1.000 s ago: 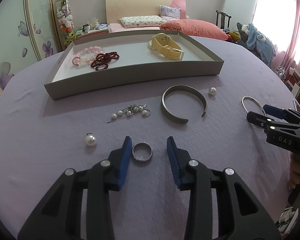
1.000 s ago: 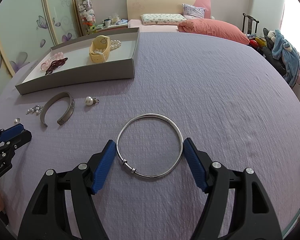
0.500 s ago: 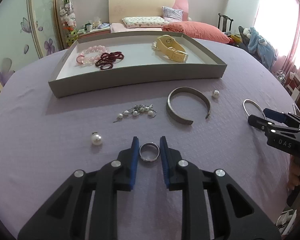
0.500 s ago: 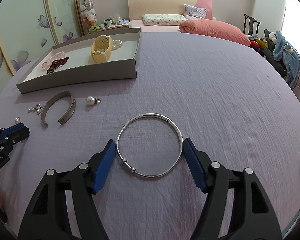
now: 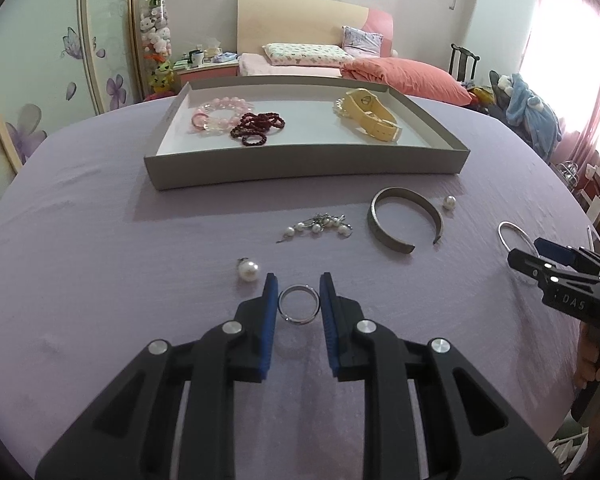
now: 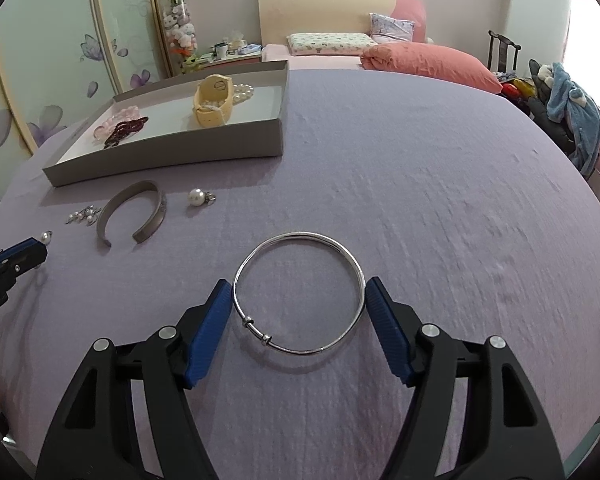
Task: Organize jewelry
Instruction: 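Lift the ring and bangle and carry both toward the grey tray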
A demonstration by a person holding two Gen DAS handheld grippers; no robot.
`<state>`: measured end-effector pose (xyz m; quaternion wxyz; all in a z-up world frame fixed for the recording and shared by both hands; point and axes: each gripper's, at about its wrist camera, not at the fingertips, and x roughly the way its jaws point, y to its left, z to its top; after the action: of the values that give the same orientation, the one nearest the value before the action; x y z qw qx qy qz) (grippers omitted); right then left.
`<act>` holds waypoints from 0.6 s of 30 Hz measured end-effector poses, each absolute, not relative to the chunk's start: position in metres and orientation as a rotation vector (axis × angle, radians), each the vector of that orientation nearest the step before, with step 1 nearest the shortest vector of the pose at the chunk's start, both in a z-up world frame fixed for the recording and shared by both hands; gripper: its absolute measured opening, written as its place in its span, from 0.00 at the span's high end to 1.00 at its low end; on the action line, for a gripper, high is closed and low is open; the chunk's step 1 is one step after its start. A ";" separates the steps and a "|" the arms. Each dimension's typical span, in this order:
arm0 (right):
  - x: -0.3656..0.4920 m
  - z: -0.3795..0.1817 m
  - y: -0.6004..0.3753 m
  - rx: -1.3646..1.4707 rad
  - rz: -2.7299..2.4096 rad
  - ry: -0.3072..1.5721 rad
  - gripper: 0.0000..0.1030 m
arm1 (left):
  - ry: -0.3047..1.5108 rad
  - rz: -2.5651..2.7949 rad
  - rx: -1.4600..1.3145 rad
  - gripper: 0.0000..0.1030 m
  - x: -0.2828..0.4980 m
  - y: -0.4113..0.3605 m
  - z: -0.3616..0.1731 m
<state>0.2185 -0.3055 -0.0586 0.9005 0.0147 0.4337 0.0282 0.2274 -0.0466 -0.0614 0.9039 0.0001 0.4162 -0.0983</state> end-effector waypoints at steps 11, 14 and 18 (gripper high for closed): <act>0.224 -0.061 -0.301 0.001 0.064 0.924 0.25 | 0.899 -0.213 0.048 0.79 0.222 -0.052 -0.071; 0.227 -0.062 -0.302 0.006 0.068 0.926 0.22 | 0.902 -0.213 0.064 0.75 0.221 -0.054 -0.071; 0.227 -0.062 -0.303 0.005 0.067 0.922 0.22 | 0.913 -0.219 0.059 0.67 0.219 -0.055 -0.071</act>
<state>0.2269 -0.3030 -0.0618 0.8951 0.0023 0.4448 0.0324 0.2190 -0.0548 -0.0705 0.8914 0.0283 0.4398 -0.1054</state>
